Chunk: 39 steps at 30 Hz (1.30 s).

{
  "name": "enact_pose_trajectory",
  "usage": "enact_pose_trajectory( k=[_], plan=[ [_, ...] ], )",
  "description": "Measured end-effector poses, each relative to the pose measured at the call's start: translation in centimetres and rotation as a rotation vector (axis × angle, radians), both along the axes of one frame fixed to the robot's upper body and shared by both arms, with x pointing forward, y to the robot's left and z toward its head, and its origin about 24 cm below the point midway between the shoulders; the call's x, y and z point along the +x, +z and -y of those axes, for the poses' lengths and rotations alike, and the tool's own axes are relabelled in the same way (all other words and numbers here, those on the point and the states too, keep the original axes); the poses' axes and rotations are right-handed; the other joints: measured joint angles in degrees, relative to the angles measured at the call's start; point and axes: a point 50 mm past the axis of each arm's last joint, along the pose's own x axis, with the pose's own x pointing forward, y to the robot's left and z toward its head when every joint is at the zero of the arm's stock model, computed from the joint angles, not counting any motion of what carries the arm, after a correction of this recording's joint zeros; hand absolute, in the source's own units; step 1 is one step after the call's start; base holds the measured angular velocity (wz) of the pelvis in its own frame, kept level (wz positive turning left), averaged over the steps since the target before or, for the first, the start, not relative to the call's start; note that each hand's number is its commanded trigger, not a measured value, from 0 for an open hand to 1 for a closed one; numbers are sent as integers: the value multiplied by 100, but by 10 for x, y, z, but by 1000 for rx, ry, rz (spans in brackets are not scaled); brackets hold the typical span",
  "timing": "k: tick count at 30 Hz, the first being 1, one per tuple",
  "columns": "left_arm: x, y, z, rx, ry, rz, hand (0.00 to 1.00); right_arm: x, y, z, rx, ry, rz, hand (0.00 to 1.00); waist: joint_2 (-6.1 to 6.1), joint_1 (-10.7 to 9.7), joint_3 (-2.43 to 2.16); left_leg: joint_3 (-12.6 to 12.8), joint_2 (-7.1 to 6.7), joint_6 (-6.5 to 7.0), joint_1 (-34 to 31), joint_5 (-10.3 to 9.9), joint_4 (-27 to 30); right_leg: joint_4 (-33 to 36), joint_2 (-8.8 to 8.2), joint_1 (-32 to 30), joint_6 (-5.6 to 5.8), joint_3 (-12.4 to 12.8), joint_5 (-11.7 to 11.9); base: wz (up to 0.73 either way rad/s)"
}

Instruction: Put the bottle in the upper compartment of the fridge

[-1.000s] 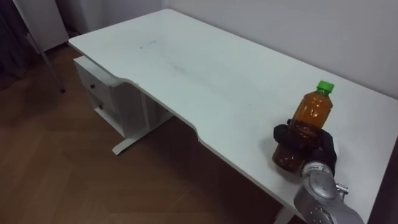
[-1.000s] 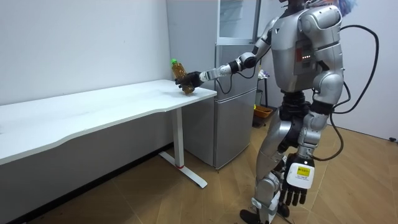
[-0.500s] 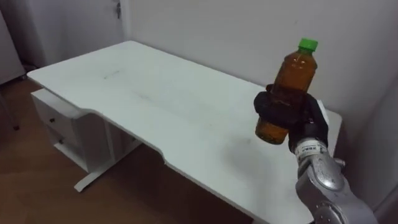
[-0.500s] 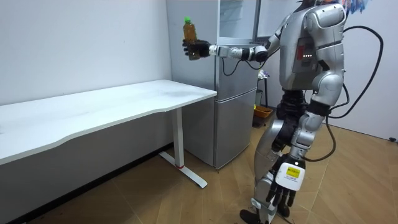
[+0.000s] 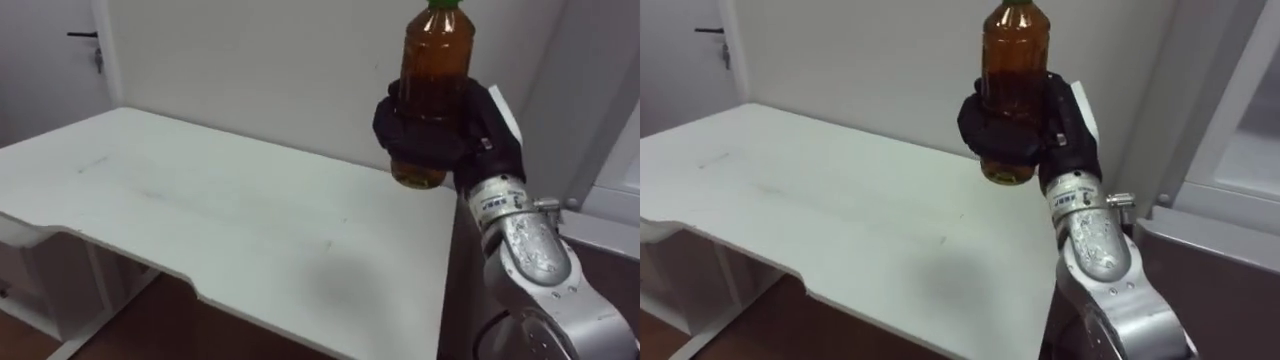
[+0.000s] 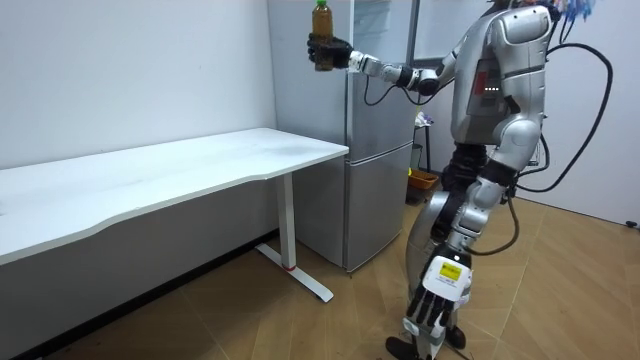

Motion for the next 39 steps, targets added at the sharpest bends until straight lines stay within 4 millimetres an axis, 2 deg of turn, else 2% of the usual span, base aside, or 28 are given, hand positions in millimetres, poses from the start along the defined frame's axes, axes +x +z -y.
enact_pose_trajectory(
  k=[5, 9, 16, 17, 22, 24, 28, 34, 38, 39],
  plan=[
    [4, 2, 1, -20, -3, 27, 0, -11, 21, 1, -10, 21, 92, 100, 85, -162, -33, 78, -8, 25, 6, -40, 0, -7, 8, -12, 19, 97, -11, -7],
    [5, 2, 1, -17, -18, 28, 0, -20, 35, 5, -54, 31, 159, 100, 86, -239, -36, 187, 9, 37, 106, -50, -94, -2, 9, -1, 31, 196, -5, -13],
    [2, 3, -4, -4, -34, 23, 0, -22, 40, 11, -98, 10, 179, 100, 84, -405, -37, 419, 90, 33, 322, -156, -105, 13, 41, 105, 31, 353, 4, -23],
    [0, 3, -4, -4, -32, 19, 0, -22, 41, 12, -98, 9, 184, 100, 83, -480, -37, 457, 103, 31, 363, -174, -100, 13, 51, 130, 30, 410, 5, -16],
    [4, 4, -4, -6, -38, 44, 0, -25, 49, 26, -63, -32, 209, 100, 68, -559, -43, 567, 132, 29, 455, -216, -95, 19, 78, 166, 28, 589, 7, -14],
    [6, 4, -4, -5, -38, 49, 0, -34, 51, 34, -54, -67, 235, 100, 42, -568, -58, 615, 154, 25, 458, -247, -87, 19, 92, 168, 25, 603, 11, -10],
    [6, 4, -4, -3, -39, 53, 0, -43, 49, 40, -45, -95, 257, 100, 35, -687, -59, 626, 172, 15, 501, -287, -86, 16, 110, 214, 24, 605, 12, -2],
    [7, 5, -5, -1, -38, 64, 0, -50, 39, 64, 13, -205, 237, 100, 28, -707, -43, 660, 178, 15, 534, -306, -88, 14, 113, 227, 24, 661, 12, -4],
    [6, 5, -7, 2, -23, 67, 0, -52, 39, 72, 33, -236, 231, 100, 26, -730, 34, 675, 179, 11, 539, -316, -80, 14, 125, 202, 24, 740, 12, -7],
    [4, 5, -7, 3, -15, 63, 0, -52, 39, 74, 31, -246, 231, 100, 28, -764, 35, 677, 179, 10, 551, -316, -64, 14, 126, 205, 24, 739, 12, 0]
  ],
)
